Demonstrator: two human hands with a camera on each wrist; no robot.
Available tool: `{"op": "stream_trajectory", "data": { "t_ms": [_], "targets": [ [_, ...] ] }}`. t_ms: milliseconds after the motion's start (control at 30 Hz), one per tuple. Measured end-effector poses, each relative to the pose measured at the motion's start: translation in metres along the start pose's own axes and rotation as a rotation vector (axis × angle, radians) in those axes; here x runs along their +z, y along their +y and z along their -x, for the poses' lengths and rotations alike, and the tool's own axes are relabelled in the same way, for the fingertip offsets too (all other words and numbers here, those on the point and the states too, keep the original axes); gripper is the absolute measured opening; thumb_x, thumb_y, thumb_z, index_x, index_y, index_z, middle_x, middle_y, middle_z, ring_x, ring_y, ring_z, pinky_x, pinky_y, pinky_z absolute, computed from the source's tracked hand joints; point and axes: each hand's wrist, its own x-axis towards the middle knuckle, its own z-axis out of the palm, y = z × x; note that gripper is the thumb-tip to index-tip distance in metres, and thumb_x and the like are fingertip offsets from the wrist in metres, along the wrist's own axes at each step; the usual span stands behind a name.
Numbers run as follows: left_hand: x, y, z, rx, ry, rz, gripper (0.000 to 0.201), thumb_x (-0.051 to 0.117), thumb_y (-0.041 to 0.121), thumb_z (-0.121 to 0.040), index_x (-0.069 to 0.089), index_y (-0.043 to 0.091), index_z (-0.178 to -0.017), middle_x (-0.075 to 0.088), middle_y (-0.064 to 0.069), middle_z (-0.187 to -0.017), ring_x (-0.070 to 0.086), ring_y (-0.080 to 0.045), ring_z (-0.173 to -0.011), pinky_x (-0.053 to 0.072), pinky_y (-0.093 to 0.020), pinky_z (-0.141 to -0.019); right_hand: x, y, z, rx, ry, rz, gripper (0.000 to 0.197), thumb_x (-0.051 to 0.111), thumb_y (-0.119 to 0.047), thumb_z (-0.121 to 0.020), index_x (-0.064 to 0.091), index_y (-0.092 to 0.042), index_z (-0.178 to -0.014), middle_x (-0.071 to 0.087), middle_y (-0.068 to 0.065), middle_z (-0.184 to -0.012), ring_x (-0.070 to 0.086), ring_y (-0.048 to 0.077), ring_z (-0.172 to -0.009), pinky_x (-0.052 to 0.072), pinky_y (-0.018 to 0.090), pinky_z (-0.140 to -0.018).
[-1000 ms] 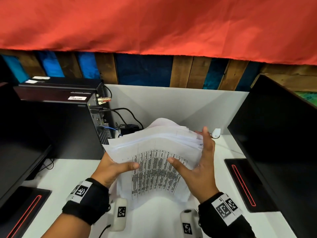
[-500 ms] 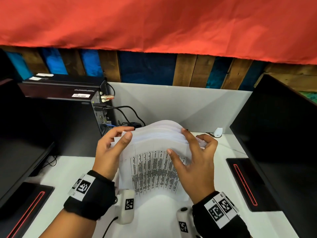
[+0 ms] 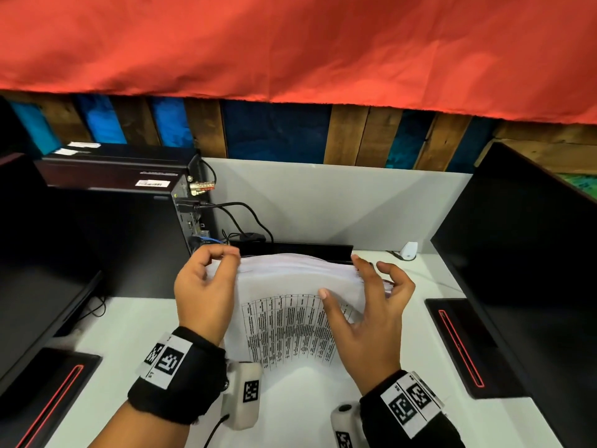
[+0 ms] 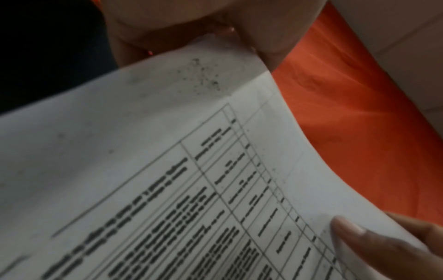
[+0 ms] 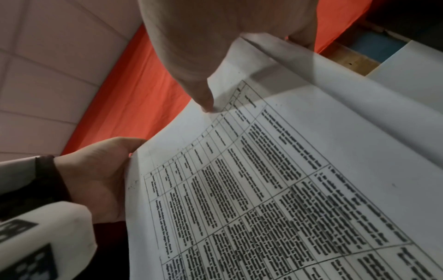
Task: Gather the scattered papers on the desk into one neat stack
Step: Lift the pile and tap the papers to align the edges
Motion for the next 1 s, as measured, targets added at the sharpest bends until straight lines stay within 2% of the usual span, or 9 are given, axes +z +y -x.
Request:
{"op": "stream_trajectory", "data": {
  "t_ms": [67, 167, 233, 333, 500, 600, 733, 867, 1000],
  "targets": [
    [0.000, -0.001, 0.003, -0.006, 0.023, 0.053, 0.006, 0.065, 0.018, -0.085, 0.068, 0.018, -0.080, 0.069, 0.003, -0.085, 0.062, -0.010, -0.085, 0.049, -0.026, -0.085, 0.001, 0.001, 0.001, 0.020, 0.012, -0.004, 0.058, 0.079, -0.037, -0.073, 0.053, -0.028, -0.124, 0.028, -0.004, -0.129, 0.051, 0.015, -0.113, 0.044, 0.019, -0.095],
    [0.004, 0.001, 0.010, 0.026, 0.009, 0.076, 0.010, 0.071, 0.022, -0.083, 0.068, 0.012, -0.082, 0.068, 0.003, -0.083, 0.062, -0.003, -0.079, 0.049, -0.015, -0.077, 0.001, 0.001, 0.003, -0.009, 0.002, -0.038, 0.059, 0.077, -0.036, -0.075, 0.051, -0.037, -0.127, 0.028, -0.005, -0.127, 0.043, -0.004, -0.113, 0.035, 0.002, -0.092],
    [0.005, -0.001, 0.010, 0.017, 0.023, 0.065, 0.005, 0.069, 0.015, -0.082, 0.068, 0.011, -0.082, 0.068, 0.003, -0.081, 0.061, -0.003, -0.078, 0.047, -0.017, -0.077, 0.000, 0.000, 0.003, -0.005, -0.014, -0.030, 0.053, 0.076, -0.038, -0.075, 0.053, -0.040, -0.123, 0.029, -0.006, -0.126, 0.043, -0.008, -0.109, 0.040, 0.008, -0.089],
    [0.001, -0.006, 0.004, -0.018, 0.049, 0.117, 0.007, 0.064, 0.011, -0.083, 0.068, 0.016, -0.079, 0.067, 0.003, -0.081, 0.061, -0.008, -0.079, 0.046, -0.022, -0.078, -0.001, 0.000, 0.001, 0.017, 0.008, -0.020, 0.055, 0.078, -0.038, -0.074, 0.054, -0.034, -0.123, 0.030, -0.006, -0.126, 0.048, 0.002, -0.109, 0.049, 0.025, -0.089],
    [0.002, -0.006, 0.012, 0.066, -0.037, 0.148, 0.004, 0.065, 0.009, -0.086, 0.066, 0.004, -0.087, 0.064, 0.007, -0.080, 0.059, 0.005, -0.073, 0.044, -0.005, -0.070, -0.003, -0.001, 0.000, 0.030, -0.072, 0.009, 0.057, 0.077, -0.043, -0.074, 0.052, -0.041, -0.124, 0.030, -0.007, -0.126, 0.049, 0.008, -0.107, 0.047, 0.022, -0.087],
    [0.000, -0.008, 0.012, 0.099, -0.110, 0.191, 0.019, 0.070, 0.017, -0.083, 0.064, 0.002, -0.093, 0.065, 0.012, -0.077, 0.060, 0.002, -0.073, 0.047, -0.008, -0.070, -0.002, 0.002, -0.003, 0.024, 0.005, -0.033, 0.052, 0.081, -0.037, -0.071, 0.051, -0.024, -0.111, 0.034, -0.005, -0.119, 0.046, -0.005, -0.104, 0.038, 0.005, -0.088],
    [-0.010, -0.018, 0.009, 0.093, -0.332, 0.260, 0.065, 0.086, 0.045, -0.049, 0.061, 0.020, -0.104, 0.066, 0.007, -0.092, 0.065, -0.004, -0.083, 0.053, -0.014, -0.073, -0.003, 0.006, -0.004, 0.044, 0.015, -0.110, 0.055, 0.084, -0.027, -0.069, 0.047, -0.017, -0.108, 0.041, -0.002, -0.112, 0.043, -0.015, -0.104, 0.034, -0.002, -0.086],
    [-0.016, -0.040, 0.000, -0.127, -0.522, 0.293, 0.091, 0.094, 0.025, -0.031, 0.059, 0.019, -0.115, 0.072, 0.001, -0.105, 0.070, -0.013, -0.097, 0.058, -0.023, -0.075, -0.006, 0.018, -0.006, 0.323, -0.021, -0.441, 0.086, 0.090, -0.013, -0.056, 0.039, -0.028, -0.123, 0.053, -0.009, -0.109, 0.054, -0.005, -0.102, 0.042, 0.007, -0.089],
    [-0.017, -0.060, -0.003, -0.317, -0.645, 0.143, 0.089, 0.096, 0.035, -0.033, 0.066, 0.013, -0.113, 0.075, -0.005, -0.107, 0.070, -0.020, -0.103, 0.053, -0.041, -0.094, -0.004, 0.045, -0.012, 0.639, -0.390, -0.620, 0.066, 0.088, -0.004, -0.055, 0.062, -0.012, -0.115, 0.074, 0.006, -0.104, 0.071, 0.020, -0.098, 0.055, 0.041, -0.092]
  ]
}}
